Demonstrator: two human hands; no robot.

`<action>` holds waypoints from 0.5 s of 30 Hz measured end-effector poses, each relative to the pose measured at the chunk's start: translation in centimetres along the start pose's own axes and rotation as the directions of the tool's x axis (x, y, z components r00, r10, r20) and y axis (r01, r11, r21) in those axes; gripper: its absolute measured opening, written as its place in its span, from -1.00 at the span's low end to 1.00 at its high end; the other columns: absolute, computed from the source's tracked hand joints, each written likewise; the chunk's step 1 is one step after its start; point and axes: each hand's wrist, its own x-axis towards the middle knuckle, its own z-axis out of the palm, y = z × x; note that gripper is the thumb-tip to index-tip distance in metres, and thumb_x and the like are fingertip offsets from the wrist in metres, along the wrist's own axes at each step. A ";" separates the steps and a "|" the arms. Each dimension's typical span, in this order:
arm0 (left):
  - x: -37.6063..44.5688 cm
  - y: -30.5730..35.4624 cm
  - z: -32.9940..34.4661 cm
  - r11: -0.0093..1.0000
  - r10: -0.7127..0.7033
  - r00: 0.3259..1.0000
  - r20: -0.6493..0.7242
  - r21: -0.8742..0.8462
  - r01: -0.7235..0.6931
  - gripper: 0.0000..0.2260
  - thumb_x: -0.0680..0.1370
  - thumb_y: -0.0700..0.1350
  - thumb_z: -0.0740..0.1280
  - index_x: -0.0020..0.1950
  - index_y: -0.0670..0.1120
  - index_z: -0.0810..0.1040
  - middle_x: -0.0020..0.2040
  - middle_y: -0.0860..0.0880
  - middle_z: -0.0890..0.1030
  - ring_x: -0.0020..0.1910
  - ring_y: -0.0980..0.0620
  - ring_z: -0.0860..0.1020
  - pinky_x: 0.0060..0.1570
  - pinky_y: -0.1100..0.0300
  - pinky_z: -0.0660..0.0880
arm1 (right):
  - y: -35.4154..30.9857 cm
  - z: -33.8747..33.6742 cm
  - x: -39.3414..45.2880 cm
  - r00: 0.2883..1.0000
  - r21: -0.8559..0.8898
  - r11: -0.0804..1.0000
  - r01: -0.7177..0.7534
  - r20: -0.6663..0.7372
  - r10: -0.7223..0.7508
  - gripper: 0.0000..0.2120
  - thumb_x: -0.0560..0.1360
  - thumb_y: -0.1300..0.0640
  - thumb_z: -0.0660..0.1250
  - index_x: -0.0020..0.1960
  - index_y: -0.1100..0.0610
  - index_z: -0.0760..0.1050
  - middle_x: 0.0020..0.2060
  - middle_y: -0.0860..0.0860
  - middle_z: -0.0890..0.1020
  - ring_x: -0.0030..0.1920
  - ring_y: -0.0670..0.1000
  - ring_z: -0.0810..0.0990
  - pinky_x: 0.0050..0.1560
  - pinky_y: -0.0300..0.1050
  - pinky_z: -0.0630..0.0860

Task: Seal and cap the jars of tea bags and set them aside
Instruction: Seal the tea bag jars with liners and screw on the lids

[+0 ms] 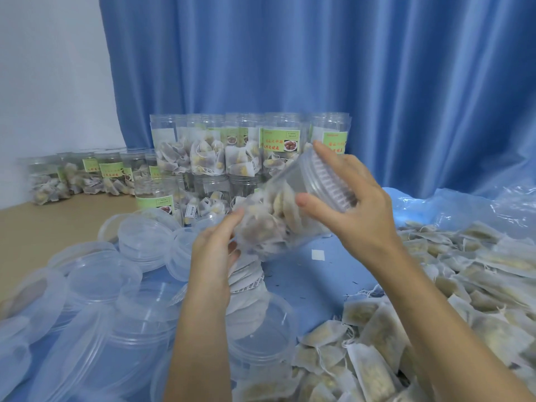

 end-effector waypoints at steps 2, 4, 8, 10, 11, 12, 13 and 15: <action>-0.4 0.4 0.1 0.999 -0.021 0.993 0.119 -0.046 0.027 -0.74 0.35 0.15 0.40 -0.08 0.02 0.65 -0.03 -0.01 0.68 -0.01 -0.08 0.63 0.06 0.00 0.53 | -0.5 0.7 -0.2 0.999 0.263 0.964 -0.049 -0.011 0.054 -0.41 0.27 -0.20 0.43 0.27 -0.41 0.36 0.24 -0.26 0.48 0.26 -0.31 0.40 0.33 -0.25 0.34; -0.8 0.9 0.0 0.992 0.000 0.981 0.195 -0.121 0.024 -0.70 0.29 0.21 0.37 -0.14 0.05 0.70 -0.02 -0.06 0.70 0.00 -0.11 0.66 0.03 -0.11 0.55 | -0.7 1.5 -0.5 0.995 0.368 0.924 -0.102 0.047 0.091 -0.40 0.26 -0.24 0.40 0.27 -0.41 0.33 0.30 -0.35 0.42 0.34 -0.29 0.35 0.39 -0.04 0.33; -0.5 1.4 -1.8 0.983 0.086 0.984 0.155 -0.173 -0.059 -0.82 0.33 0.14 0.37 -0.31 0.09 0.70 -0.18 0.00 0.71 -0.19 0.00 0.69 -0.10 0.00 0.58 | -0.3 1.4 -0.7 0.937 0.296 0.939 -0.175 0.344 0.066 -0.33 0.22 -0.26 0.39 0.27 -0.49 0.20 0.36 -0.20 0.34 0.39 -0.10 0.33 0.36 0.08 0.35; -0.2 1.5 -3.0 0.980 0.131 0.983 0.127 -0.170 -0.109 -0.78 0.41 0.07 0.34 -0.40 0.09 0.66 -0.32 0.07 0.67 -0.33 0.06 0.66 -0.19 0.06 0.54 | 0.0 0.8 -0.6 0.875 0.271 0.939 -0.211 0.480 0.058 -0.28 0.19 -0.18 0.43 0.27 -0.44 0.22 0.30 -0.10 0.41 0.29 -0.09 0.45 0.22 -0.02 0.48; -0.2 1.5 -3.6 0.976 0.148 0.983 0.111 -0.179 -0.127 -0.76 0.42 0.04 0.33 -0.43 0.07 0.64 -0.37 0.09 0.65 -0.37 0.08 0.65 -0.19 0.07 0.52 | 0.2 0.8 -0.5 0.859 0.253 0.943 -0.218 0.509 0.062 -0.28 0.18 -0.17 0.45 0.26 -0.43 0.25 0.24 -0.06 0.47 0.19 -0.08 0.53 0.12 -0.06 0.54; -0.2 1.6 -4.0 0.970 0.164 0.981 0.101 -0.197 -0.142 -0.77 0.41 0.01 0.34 -0.45 0.06 0.63 -0.40 0.10 0.63 -0.39 0.09 0.63 -0.18 0.06 0.50 | 0.2 0.8 -0.6 0.860 0.233 0.944 -0.234 0.503 0.089 -0.32 0.16 -0.20 0.46 0.22 -0.43 0.29 0.14 -0.04 0.53 0.06 -0.08 0.60 0.00 -0.08 0.59; -0.2 1.6 -4.3 0.964 0.178 0.979 0.102 -0.216 -0.153 -0.78 0.39 -0.02 0.35 -0.46 0.05 0.63 -0.41 0.10 0.62 -0.40 0.10 0.62 -0.18 0.07 0.50 | 0.2 1.0 -0.6 0.866 0.219 0.936 -0.274 0.479 0.141 -0.38 0.15 -0.27 0.45 0.17 -0.42 0.33 0.01 -0.03 0.59 -0.11 -0.07 0.65 -0.15 -0.09 0.61; -0.2 1.5 -4.7 0.957 0.195 0.973 0.120 -0.242 -0.162 -0.82 0.34 -0.05 0.36 -0.47 0.03 0.62 -0.43 0.11 0.60 -0.41 0.11 0.61 -0.29 0.17 0.55 | 0.2 1.4 -0.6 0.852 0.180 0.905 -0.385 0.446 0.274 -0.45 0.12 -0.44 0.34 0.08 -0.33 0.42 -0.22 -0.02 0.63 -0.35 0.02 0.65 -0.34 -0.06 0.61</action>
